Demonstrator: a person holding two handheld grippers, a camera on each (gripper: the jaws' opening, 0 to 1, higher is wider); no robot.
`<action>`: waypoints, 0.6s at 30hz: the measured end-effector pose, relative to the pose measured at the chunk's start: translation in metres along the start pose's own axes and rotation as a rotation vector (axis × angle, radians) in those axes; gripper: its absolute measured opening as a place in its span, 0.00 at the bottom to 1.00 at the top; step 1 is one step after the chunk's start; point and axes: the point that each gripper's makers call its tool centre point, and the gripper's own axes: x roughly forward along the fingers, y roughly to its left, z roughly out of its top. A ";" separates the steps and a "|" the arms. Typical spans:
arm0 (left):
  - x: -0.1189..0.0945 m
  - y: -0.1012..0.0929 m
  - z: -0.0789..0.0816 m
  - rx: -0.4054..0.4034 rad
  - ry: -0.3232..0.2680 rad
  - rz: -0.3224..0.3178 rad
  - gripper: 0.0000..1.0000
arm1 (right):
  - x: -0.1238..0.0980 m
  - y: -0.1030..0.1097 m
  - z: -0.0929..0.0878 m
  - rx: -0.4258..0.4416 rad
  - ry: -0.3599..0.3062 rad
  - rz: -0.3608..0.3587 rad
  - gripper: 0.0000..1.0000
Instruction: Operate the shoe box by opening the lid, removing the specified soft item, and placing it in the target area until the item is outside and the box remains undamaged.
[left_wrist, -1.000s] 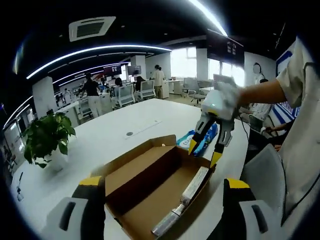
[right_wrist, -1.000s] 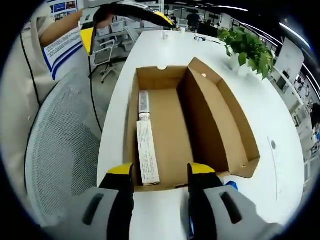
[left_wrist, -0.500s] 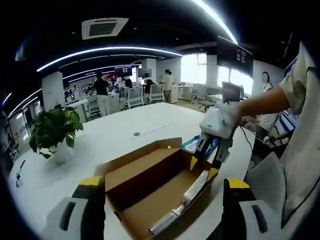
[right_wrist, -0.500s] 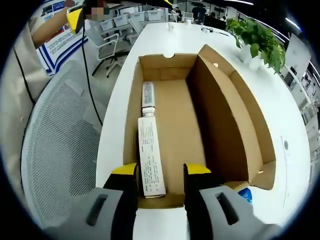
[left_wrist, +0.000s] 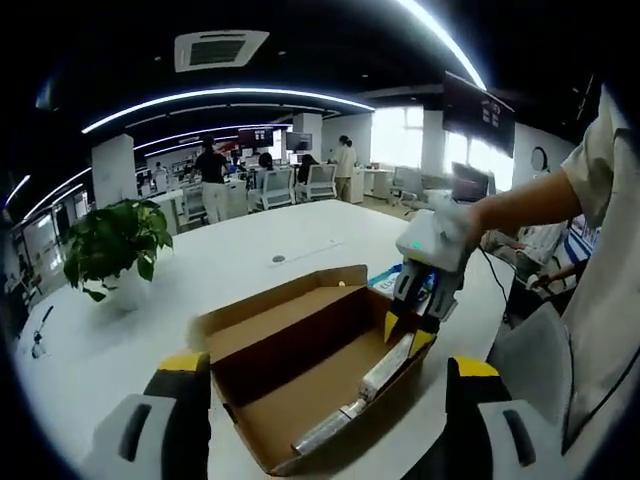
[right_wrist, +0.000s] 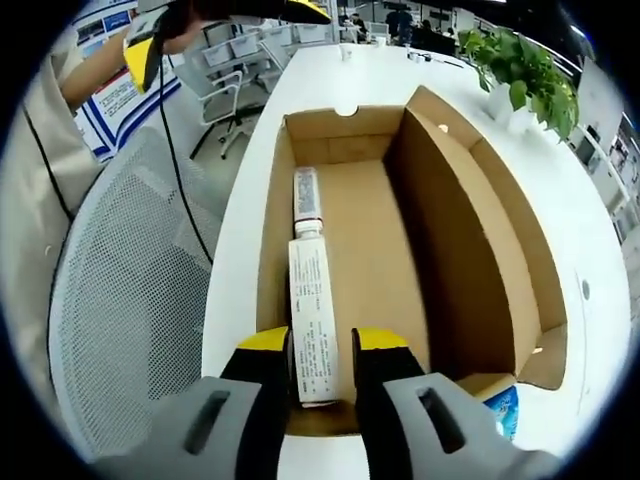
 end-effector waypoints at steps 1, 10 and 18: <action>0.000 0.001 -0.002 0.006 0.006 0.003 1.00 | 0.002 -0.001 -0.001 0.007 0.003 0.000 0.20; -0.001 0.003 -0.007 0.012 0.021 0.007 1.00 | 0.007 -0.001 -0.005 0.020 0.030 0.000 0.17; -0.002 0.002 -0.010 0.018 0.031 0.006 1.00 | 0.000 0.002 -0.004 0.010 0.024 -0.013 0.15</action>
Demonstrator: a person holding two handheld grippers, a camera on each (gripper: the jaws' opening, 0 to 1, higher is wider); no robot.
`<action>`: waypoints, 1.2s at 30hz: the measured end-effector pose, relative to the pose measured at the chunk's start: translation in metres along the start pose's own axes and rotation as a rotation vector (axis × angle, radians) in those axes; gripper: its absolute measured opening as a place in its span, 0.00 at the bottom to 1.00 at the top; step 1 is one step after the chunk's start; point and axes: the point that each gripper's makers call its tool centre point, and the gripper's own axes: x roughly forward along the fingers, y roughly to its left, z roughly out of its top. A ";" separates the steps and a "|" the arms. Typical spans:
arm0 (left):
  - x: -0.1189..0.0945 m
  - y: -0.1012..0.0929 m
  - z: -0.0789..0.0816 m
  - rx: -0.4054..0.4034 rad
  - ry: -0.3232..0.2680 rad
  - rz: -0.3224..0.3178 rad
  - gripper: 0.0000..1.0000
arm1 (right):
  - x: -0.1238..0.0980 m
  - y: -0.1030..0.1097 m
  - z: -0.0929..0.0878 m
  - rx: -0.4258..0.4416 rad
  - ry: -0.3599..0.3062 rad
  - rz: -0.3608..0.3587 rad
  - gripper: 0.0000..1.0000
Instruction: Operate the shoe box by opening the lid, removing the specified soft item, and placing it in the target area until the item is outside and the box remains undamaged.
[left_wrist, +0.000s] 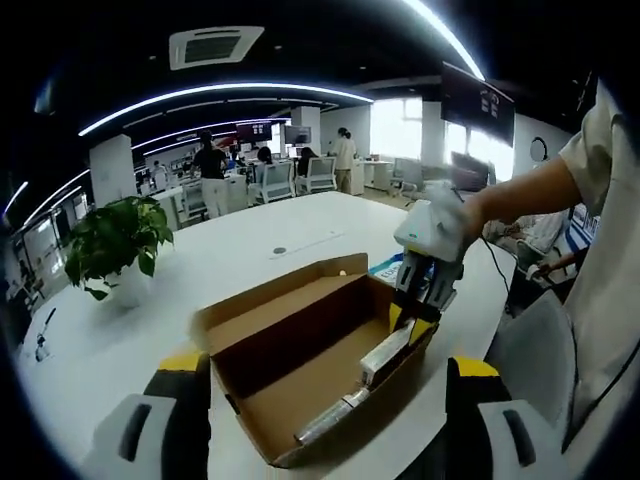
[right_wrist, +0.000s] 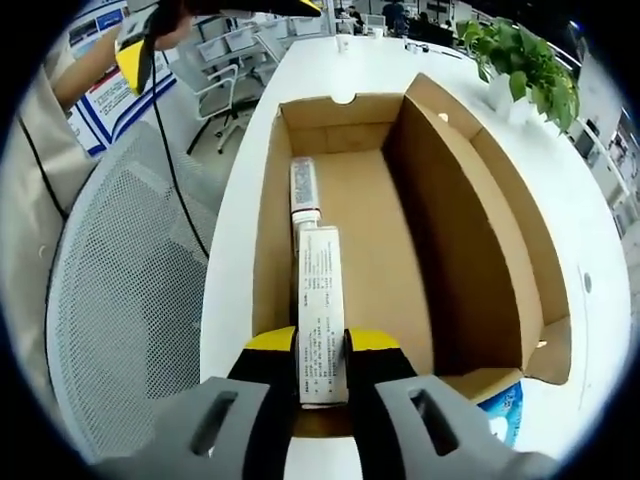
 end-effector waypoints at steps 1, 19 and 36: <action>0.000 0.000 0.000 0.002 0.001 0.000 1.00 | -0.001 -0.001 0.001 -0.005 -0.004 -0.005 0.15; -0.001 -0.001 0.001 0.018 0.009 -0.013 1.00 | -0.048 -0.002 0.032 -0.044 -0.099 -0.076 0.15; 0.004 -0.005 0.003 0.030 0.019 -0.038 1.00 | -0.102 -0.003 0.050 -0.112 -0.146 -0.101 0.14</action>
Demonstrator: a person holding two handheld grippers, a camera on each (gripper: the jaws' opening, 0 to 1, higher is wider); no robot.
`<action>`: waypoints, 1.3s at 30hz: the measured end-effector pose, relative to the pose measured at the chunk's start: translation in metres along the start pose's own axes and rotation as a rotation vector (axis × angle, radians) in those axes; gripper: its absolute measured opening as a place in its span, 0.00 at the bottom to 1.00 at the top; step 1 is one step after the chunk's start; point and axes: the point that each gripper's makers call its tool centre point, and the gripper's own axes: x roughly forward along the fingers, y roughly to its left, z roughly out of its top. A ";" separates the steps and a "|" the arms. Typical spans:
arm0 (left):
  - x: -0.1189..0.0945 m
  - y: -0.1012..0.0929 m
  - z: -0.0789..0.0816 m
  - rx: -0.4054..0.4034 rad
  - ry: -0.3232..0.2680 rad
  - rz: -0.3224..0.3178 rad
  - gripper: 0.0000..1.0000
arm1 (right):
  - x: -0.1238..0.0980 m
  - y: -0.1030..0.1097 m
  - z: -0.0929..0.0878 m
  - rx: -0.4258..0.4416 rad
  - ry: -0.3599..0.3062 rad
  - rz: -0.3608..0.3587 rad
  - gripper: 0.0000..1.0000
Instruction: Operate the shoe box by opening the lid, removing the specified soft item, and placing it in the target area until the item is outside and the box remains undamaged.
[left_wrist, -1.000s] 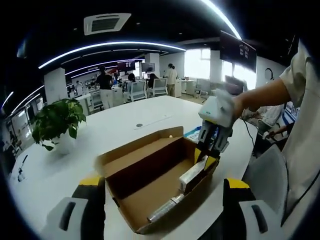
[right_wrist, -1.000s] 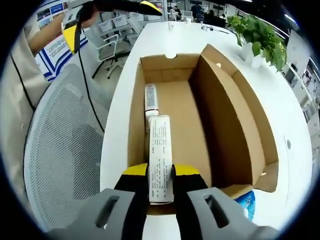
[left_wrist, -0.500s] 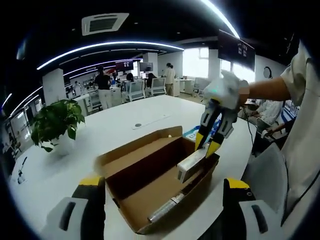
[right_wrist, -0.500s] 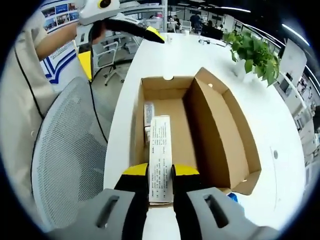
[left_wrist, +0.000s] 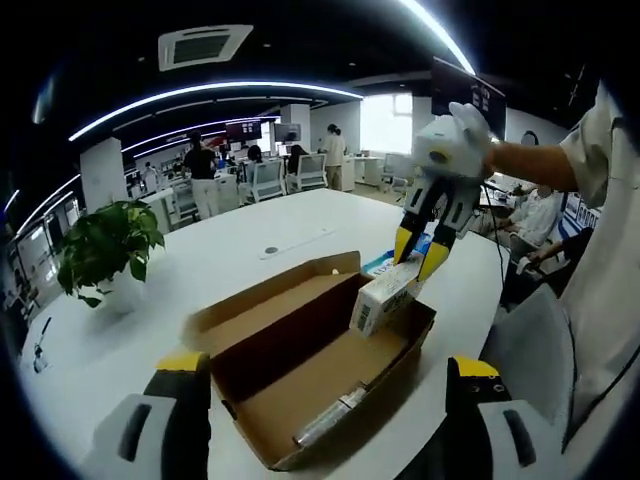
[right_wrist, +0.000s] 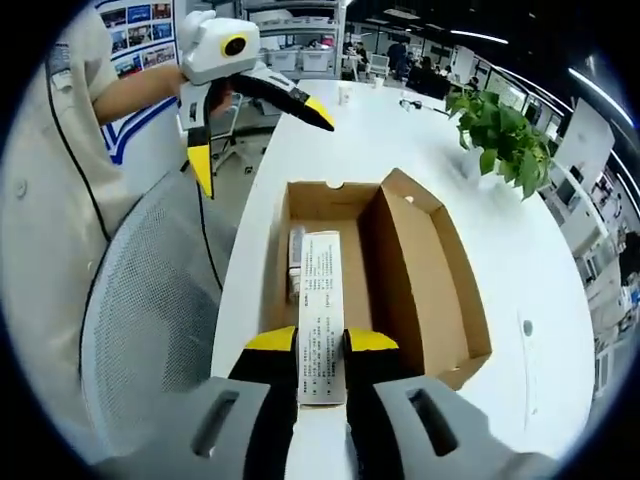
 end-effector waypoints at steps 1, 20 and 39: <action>0.000 -0.001 0.000 0.001 0.001 -0.001 1.00 | -0.004 -0.001 0.001 -0.004 -0.001 -0.001 0.14; 0.005 -0.010 -0.001 0.008 0.011 -0.015 1.00 | -0.060 -0.016 -0.016 -0.025 0.019 -0.014 0.14; 0.011 -0.013 0.000 0.018 0.027 -0.023 1.00 | -0.118 -0.048 -0.066 0.015 0.080 -0.083 0.14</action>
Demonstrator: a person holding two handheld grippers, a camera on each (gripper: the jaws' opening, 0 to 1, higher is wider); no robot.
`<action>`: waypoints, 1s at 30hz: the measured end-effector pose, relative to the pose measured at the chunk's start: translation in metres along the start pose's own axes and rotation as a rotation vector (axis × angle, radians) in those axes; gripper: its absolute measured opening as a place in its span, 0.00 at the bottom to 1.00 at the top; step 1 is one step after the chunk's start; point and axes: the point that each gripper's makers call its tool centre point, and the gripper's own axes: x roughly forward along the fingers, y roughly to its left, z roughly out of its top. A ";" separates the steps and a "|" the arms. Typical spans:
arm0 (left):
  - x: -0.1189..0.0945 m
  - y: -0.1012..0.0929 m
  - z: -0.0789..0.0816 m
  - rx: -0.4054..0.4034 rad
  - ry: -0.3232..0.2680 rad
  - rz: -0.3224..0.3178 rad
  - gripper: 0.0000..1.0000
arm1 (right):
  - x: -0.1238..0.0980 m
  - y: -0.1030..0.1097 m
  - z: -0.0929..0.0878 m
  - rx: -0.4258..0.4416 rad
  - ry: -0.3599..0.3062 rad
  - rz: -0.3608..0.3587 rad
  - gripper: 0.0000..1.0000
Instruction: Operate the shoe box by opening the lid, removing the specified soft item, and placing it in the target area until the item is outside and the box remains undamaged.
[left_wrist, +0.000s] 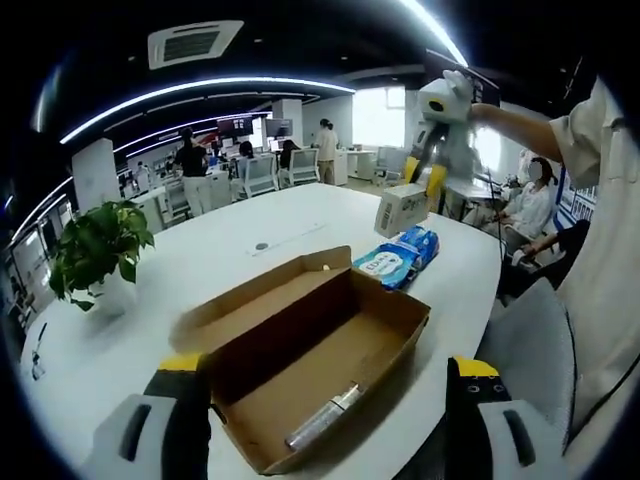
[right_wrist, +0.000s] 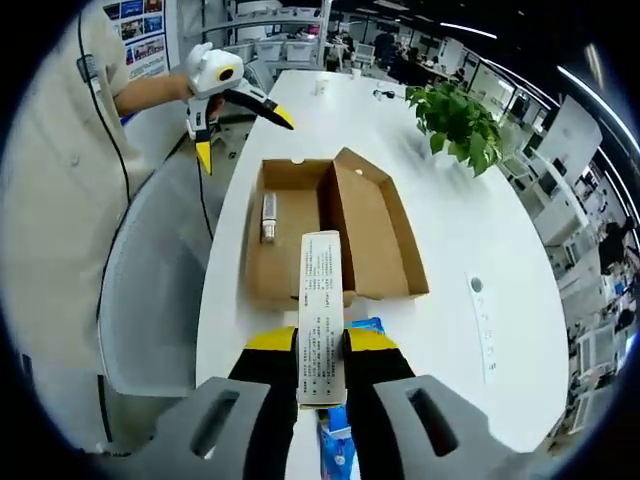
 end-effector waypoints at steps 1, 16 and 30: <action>0.000 0.000 0.000 -0.001 0.000 0.000 1.00 | -0.001 -0.001 -0.001 0.003 0.001 -0.001 0.14; 0.000 0.008 -0.007 -0.012 0.030 0.015 0.99 | -0.023 -0.038 -0.052 0.027 0.071 -0.059 0.14; 0.002 0.013 -0.016 -0.034 0.051 0.029 0.99 | -0.009 -0.077 -0.110 0.075 0.141 -0.087 0.14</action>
